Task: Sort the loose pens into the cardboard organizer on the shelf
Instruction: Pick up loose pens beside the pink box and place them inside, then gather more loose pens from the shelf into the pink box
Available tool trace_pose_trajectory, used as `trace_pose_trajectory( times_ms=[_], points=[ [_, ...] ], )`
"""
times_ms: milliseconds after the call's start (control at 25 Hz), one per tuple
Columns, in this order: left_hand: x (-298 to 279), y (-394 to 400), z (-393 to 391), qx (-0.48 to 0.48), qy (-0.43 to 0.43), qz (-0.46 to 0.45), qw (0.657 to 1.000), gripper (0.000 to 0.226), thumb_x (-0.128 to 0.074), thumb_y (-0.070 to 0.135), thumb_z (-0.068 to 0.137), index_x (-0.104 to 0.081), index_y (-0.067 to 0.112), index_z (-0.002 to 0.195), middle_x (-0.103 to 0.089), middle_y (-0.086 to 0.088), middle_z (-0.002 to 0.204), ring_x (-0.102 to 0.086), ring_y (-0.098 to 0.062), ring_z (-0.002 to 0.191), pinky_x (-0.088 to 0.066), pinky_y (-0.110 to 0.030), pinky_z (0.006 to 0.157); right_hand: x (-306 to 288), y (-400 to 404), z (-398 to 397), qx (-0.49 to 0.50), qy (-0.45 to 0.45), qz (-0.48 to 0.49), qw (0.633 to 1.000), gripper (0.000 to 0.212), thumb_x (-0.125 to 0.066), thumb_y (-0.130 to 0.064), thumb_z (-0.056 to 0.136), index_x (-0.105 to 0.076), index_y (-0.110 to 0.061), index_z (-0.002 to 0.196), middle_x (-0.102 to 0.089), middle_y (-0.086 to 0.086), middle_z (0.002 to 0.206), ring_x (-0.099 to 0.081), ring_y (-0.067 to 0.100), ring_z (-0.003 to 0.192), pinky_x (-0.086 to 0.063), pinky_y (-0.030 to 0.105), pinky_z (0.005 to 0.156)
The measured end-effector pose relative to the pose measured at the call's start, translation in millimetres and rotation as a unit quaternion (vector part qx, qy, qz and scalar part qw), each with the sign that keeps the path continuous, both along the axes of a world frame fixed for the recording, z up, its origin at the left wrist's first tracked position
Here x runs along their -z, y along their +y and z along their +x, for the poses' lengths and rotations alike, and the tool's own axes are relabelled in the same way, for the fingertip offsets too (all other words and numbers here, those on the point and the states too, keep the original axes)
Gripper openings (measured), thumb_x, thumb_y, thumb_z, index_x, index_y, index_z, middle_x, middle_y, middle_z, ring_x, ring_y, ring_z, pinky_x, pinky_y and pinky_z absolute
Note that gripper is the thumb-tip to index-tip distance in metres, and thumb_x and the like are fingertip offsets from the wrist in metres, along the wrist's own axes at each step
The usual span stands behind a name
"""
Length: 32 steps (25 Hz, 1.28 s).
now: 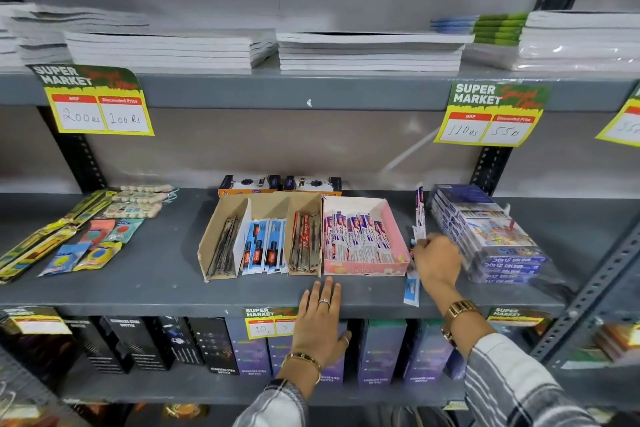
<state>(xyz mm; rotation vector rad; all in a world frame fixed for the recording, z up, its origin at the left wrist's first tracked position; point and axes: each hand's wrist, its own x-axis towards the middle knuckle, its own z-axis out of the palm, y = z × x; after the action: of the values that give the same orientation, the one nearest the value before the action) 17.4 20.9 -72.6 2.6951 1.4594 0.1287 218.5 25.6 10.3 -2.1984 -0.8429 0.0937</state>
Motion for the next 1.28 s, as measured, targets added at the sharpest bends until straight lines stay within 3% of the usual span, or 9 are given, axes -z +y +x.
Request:
trace_pose_trajectory(
  times_ms=[200,440,560,720,840,960,1160,1280],
  points=[
    [-11.8,6.1,-0.5,0.01,-0.012,-0.031,0.999,0.071,-0.045,0.035,0.098,-0.004,0.011,0.152,-0.001,-0.008,0.161,-0.001,-0.027,0.147,-0.002,-0.038,0.119,-8.6,18.6,-11.9,-0.058,0.097,0.045,0.993,0.022,-0.052,0.003,0.088,-0.069,0.004,0.102,-0.071,0.024,0.105,-0.066,0.038,0.1,-0.052,0.039,0.088],
    [-14.8,6.5,-2.2,0.024,0.036,-0.053,0.998,0.076,-0.043,0.038,0.099,0.003,0.009,0.151,0.005,-0.01,0.161,0.004,-0.029,0.147,0.001,-0.039,0.119,-3.9,45.4,-32.9,-0.1,0.159,-0.013,0.982,0.02,-0.055,-0.002,0.089,-0.072,0.001,0.1,-0.07,0.02,0.111,-0.066,0.034,0.096,-0.053,0.034,0.087],
    [-13.4,7.5,-3.2,0.029,0.036,-0.052,0.998,0.076,-0.043,0.038,0.098,0.004,0.009,0.151,0.007,-0.011,0.161,0.005,-0.029,0.147,0.003,-0.039,0.119,-0.1,51.9,-40.3,-0.103,0.148,-0.061,0.982,0.02,-0.054,-0.004,0.089,-0.069,0.004,0.099,-0.07,0.021,0.105,-0.06,0.029,0.08,-0.047,0.028,0.07],
    [-13.1,7.3,-3.7,0.028,0.027,-0.045,0.998,0.074,-0.043,0.035,0.099,0.003,0.009,0.151,0.005,-0.011,0.161,0.003,-0.03,0.147,0.002,-0.041,0.119,6.0,57.0,-43.4,-0.086,0.124,-0.095,0.984,0.016,-0.06,-0.008,0.087,-0.064,0.001,0.1,-0.069,0.017,0.102,-0.054,0.025,0.075,-0.045,0.027,0.067],
    [-12.9,8.2,-3.2,0.03,0.021,-0.046,0.998,0.073,-0.043,0.036,0.098,0.001,0.01,0.151,0.004,-0.011,0.161,0.002,-0.03,0.147,0.001,-0.041,0.119,8.7,56.3,-45.7,-0.081,0.094,-0.099,0.987,0.011,-0.063,-0.008,0.085,-0.064,0.0,0.092,-0.067,0.016,0.094,-0.057,0.027,0.076,-0.053,0.03,0.07],
    [-12.9,8.1,-2.6,0.028,0.019,-0.051,0.998,0.074,-0.044,0.036,0.098,0.0,0.01,0.151,0.003,-0.011,0.161,0.002,-0.03,0.147,0.001,-0.041,0.119,4.8,51.8,-49.4,-0.084,0.051,-0.028,0.995,0.019,-0.057,-0.01,0.091,-0.065,0.005,0.099,-0.068,0.019,0.099,-0.065,0.035,0.091,-0.05,0.03,0.071],
    [-12.6,7.6,-0.8,0.022,0.028,-0.05,0.998,0.074,-0.044,0.036,0.098,0.001,0.01,0.151,0.002,-0.01,0.161,0.002,-0.03,0.147,0.0,-0.041,0.119,-5.5,34.9,-33.2,-0.06,-0.02,0.109,0.992,0.019,-0.056,-0.009,0.091,-0.067,0.003,0.099,-0.072,0.024,0.094,-0.067,0.036,0.087,-0.039,0.024,0.066],
    [-14.6,7.2,1.5,0.015,0.031,-0.049,0.998,0.073,-0.045,0.034,0.098,-0.002,0.01,0.151,-0.002,-0.01,0.161,-0.002,-0.03,0.147,-0.004,-0.042,0.12,-2.7,20.3,-10.6,-0.02,-0.005,0.103,0.994,0.019,-0.055,-0.003,0.088,-0.071,0.004,0.096,-0.072,0.028,0.094,-0.067,0.04,0.089,-0.048,0.033,0.071]
  ],
)
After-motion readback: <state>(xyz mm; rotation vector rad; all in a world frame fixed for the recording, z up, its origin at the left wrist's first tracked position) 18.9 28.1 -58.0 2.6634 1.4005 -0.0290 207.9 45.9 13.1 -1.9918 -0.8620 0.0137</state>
